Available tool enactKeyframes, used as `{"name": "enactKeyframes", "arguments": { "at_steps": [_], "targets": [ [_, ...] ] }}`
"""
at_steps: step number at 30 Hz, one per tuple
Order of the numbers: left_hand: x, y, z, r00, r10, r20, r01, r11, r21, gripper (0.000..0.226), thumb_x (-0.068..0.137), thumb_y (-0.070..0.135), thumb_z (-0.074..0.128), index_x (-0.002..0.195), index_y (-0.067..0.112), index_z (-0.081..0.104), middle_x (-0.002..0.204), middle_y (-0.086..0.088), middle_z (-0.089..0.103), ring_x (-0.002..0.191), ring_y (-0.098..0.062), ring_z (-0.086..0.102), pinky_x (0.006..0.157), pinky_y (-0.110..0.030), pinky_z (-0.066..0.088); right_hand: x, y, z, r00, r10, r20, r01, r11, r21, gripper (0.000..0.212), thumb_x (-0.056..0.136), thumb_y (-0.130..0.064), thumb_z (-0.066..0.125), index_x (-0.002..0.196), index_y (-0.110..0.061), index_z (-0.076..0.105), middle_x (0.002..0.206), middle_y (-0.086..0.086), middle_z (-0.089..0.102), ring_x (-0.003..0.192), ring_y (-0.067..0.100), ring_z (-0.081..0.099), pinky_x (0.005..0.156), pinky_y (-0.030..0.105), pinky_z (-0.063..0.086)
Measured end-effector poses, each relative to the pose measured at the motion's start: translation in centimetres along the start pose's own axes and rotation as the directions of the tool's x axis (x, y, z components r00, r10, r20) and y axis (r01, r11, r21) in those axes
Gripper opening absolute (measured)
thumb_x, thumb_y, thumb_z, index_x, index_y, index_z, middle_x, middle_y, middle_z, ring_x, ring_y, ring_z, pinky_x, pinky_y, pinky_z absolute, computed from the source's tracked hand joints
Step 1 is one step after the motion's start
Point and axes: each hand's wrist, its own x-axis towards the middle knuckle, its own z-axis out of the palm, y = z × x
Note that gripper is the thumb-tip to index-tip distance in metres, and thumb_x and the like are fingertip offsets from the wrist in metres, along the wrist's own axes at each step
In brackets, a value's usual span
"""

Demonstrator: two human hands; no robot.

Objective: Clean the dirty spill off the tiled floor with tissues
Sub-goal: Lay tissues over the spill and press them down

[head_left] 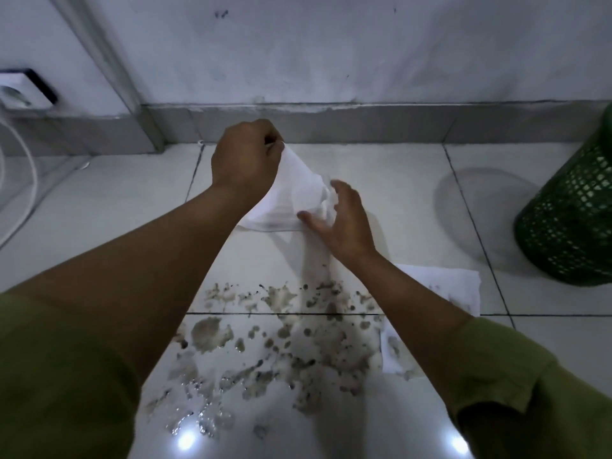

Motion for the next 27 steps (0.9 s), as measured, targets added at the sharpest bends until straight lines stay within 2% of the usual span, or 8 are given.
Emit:
{"name": "enactKeyframes", "arguments": {
  "at_steps": [5, 10, 12, 15, 18, 20, 23, 27],
  "targets": [
    [-0.4, 2.3, -1.4, 0.998, 0.065, -0.01, -0.065, 0.998, -0.005, 0.016, 0.089, 0.021, 0.055, 0.095, 0.015, 0.068, 0.096, -0.003, 0.071, 0.087, -0.021, 0.062, 0.077, -0.033, 0.051, 0.8, -4.2, -2.1, 0.99, -0.032, -0.14, 0.018, 0.994, -0.104, 0.093, 0.064, -0.056, 0.075, 0.137, -0.021, 0.03, 0.138, 0.006, 0.035, 0.122, 0.021, 0.044, 0.086, 0.036, 0.048],
    [-1.6, 4.1, -2.6, 0.993, 0.12, -0.025, -0.121, 0.99, -0.075, 0.013, 0.087, 0.02, 0.057, 0.092, 0.014, 0.068, 0.09, -0.003, 0.071, 0.082, -0.02, 0.064, 0.077, -0.034, 0.052, 0.4, -5.5, -4.0, 0.969, -0.118, -0.217, 0.078, 0.98, -0.184, 0.031, 0.084, -0.031, 0.061, 0.112, -0.018, 0.057, 0.112, 0.005, 0.059, 0.096, 0.022, 0.058, 0.072, 0.029, 0.046],
    [-2.3, 4.5, -2.6, 0.993, 0.116, -0.021, -0.117, 0.987, -0.11, 0.012, 0.087, 0.019, 0.057, 0.09, 0.012, 0.067, 0.086, -0.004, 0.07, 0.08, -0.019, 0.063, 0.075, -0.032, 0.051, 0.3, -5.4, -4.7, 0.957, -0.129, -0.261, 0.078, 0.977, -0.196, 0.018, 0.089, -0.022, 0.053, 0.1, -0.013, 0.063, 0.102, 0.007, 0.064, 0.088, 0.023, 0.06, 0.069, 0.029, 0.044],
    [-4.3, 4.7, -2.3, 0.995, 0.098, -0.008, -0.098, 0.983, -0.153, 0.01, 0.086, 0.017, 0.06, 0.086, 0.01, 0.067, 0.085, -0.004, 0.07, 0.077, -0.017, 0.063, 0.072, -0.027, 0.049, -0.6, -4.5, -6.2, 0.947, -0.144, -0.288, 0.094, 0.979, -0.18, 0.016, 0.09, -0.016, 0.051, 0.093, -0.007, 0.064, 0.094, 0.01, 0.066, 0.081, 0.025, 0.06, 0.069, 0.032, 0.048],
    [-6.8, 4.6, -1.2, 0.996, 0.076, 0.05, -0.066, 0.981, -0.185, 0.01, 0.085, 0.016, 0.062, 0.085, 0.008, 0.068, 0.086, -0.006, 0.071, 0.079, -0.016, 0.064, 0.075, -0.024, 0.049, -2.5, -2.6, -7.5, 0.953, -0.186, -0.239, 0.149, 0.975, -0.165, 0.014, 0.085, -0.011, 0.055, 0.095, -0.006, 0.063, 0.094, 0.011, 0.065, 0.082, 0.022, 0.061, 0.068, 0.022, 0.041],
    [-8.7, 4.5, -0.3, 0.996, 0.043, 0.08, -0.025, 0.977, -0.211, 0.009, 0.085, 0.015, 0.063, 0.084, 0.007, 0.068, 0.086, -0.007, 0.07, 0.08, -0.015, 0.063, 0.075, -0.021, 0.046, -4.2, -0.8, -8.1, 0.963, -0.226, -0.144, 0.198, 0.962, -0.19, 0.029, 0.078, -0.018, 0.066, 0.104, -0.008, 0.059, 0.104, 0.01, 0.058, 0.089, 0.018, 0.057, 0.072, 0.019, 0.042],
    [-11.1, 4.5, 1.2, 0.993, 0.007, 0.117, 0.022, 0.97, -0.243, 0.008, 0.085, 0.014, 0.064, 0.085, 0.007, 0.068, 0.088, -0.008, 0.069, 0.08, -0.016, 0.063, 0.077, -0.025, 0.05, -6.3, 1.7, -8.5, 0.977, -0.212, -0.007, 0.191, 0.894, -0.406, 0.057, 0.07, -0.037, 0.075, 0.115, -0.012, 0.05, 0.112, 0.01, 0.048, 0.098, 0.02, 0.048, 0.074, 0.03, 0.046],
    [-14.0, 4.3, 3.5, 0.978, -0.008, 0.21, 0.061, 0.967, -0.249, 0.008, 0.083, 0.015, 0.066, 0.088, 0.009, 0.069, 0.091, -0.01, 0.066, 0.081, -0.018, 0.063, 0.078, -0.032, 0.053, -7.7, 3.6, -9.2, 0.996, -0.09, 0.028, 0.086, 0.75, -0.656, 0.049, 0.076, -0.039, 0.071, 0.113, -0.014, 0.052, 0.111, 0.009, 0.05, 0.097, 0.025, 0.049, 0.07, 0.035, 0.048]
  ]
}}
